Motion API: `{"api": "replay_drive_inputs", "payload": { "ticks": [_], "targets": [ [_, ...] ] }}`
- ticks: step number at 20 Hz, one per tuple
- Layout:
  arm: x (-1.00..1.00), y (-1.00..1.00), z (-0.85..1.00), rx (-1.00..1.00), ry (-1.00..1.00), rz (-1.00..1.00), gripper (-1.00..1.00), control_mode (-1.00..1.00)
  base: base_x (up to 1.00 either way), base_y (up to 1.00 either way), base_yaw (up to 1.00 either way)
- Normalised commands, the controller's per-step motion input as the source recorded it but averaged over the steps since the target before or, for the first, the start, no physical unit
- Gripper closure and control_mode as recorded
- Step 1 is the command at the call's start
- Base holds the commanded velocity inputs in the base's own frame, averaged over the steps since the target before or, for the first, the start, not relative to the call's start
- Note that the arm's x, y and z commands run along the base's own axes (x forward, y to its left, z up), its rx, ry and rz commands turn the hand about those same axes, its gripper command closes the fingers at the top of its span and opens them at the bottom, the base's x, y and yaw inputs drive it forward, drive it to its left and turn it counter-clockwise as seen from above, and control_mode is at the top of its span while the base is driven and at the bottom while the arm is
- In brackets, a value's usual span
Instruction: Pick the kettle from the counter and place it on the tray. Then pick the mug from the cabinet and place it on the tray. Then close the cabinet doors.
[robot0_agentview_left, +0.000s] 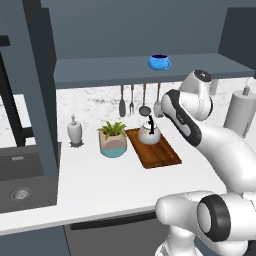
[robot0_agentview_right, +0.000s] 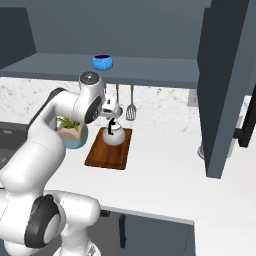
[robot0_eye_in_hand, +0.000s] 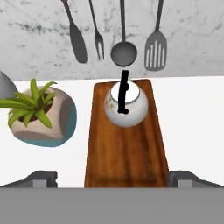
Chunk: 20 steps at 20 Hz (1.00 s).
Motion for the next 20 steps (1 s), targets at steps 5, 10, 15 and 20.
{"api": "replay_drive_inputs", "payload": {
  "ticks": [5,10,15,20],
  "targets": [
    [-0.09,0.00,0.61,0.00,-0.12,0.00,-1.00,-1.00,0.00,0.00,0.00],
    [-0.03,0.00,0.61,0.00,-0.04,0.03,-1.00,-1.00,0.00,0.00,0.00],
    [0.00,0.00,0.48,0.00,-0.08,0.06,-1.00,-1.00,0.00,0.00,0.00],
    [0.03,-0.03,0.45,0.00,-0.05,0.06,-1.00,-1.00,0.00,0.00,0.00]
  ]
}}
